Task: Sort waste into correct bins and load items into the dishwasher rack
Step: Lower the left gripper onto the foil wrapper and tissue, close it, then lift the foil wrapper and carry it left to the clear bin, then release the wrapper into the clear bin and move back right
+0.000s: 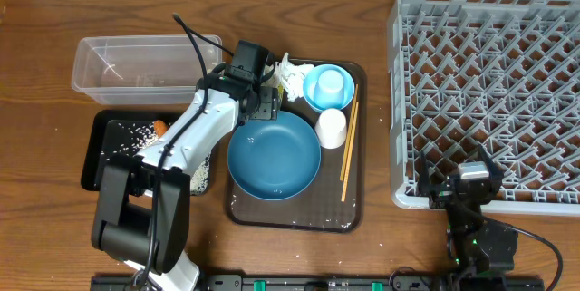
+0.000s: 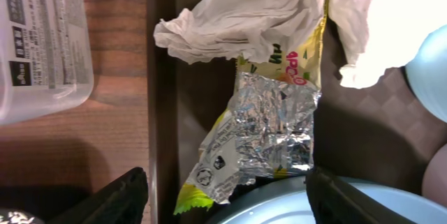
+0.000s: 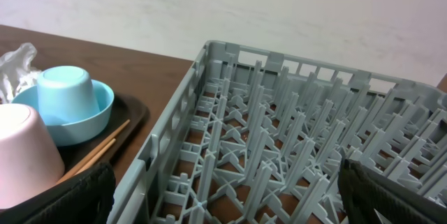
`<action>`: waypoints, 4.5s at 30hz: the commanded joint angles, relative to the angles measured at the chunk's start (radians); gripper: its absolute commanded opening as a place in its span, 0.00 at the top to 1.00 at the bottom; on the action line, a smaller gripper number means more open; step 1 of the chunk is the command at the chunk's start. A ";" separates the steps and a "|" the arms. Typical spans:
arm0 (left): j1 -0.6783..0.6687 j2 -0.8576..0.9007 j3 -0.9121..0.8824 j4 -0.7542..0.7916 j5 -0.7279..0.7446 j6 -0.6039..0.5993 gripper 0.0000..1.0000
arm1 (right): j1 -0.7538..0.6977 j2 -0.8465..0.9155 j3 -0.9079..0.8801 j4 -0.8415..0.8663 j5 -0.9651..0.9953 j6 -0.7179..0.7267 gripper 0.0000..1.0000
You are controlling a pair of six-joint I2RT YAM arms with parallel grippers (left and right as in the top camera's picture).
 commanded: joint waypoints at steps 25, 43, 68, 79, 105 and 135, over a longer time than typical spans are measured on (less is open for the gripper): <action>0.001 0.049 -0.003 -0.011 -0.031 -0.002 0.51 | 0.014 -0.002 -0.001 -0.004 0.010 -0.011 0.01; 0.001 0.036 0.001 0.014 -0.031 -0.002 0.71 | 0.014 -0.002 -0.002 -0.004 0.010 -0.011 0.01; 0.000 -0.309 0.001 -0.146 0.026 -0.100 0.94 | 0.014 -0.002 -0.001 -0.004 0.010 -0.011 0.01; 0.002 -0.372 0.001 -0.130 -0.107 -0.104 0.94 | 0.014 -0.002 -0.001 -0.004 0.010 -0.011 0.01; 0.336 -0.284 0.000 0.038 -0.206 -0.299 0.45 | 0.014 -0.002 -0.001 -0.004 0.010 -0.011 0.01; -0.059 -0.245 0.000 0.211 0.052 0.020 0.22 | 0.014 -0.002 -0.002 -0.004 0.010 -0.011 0.01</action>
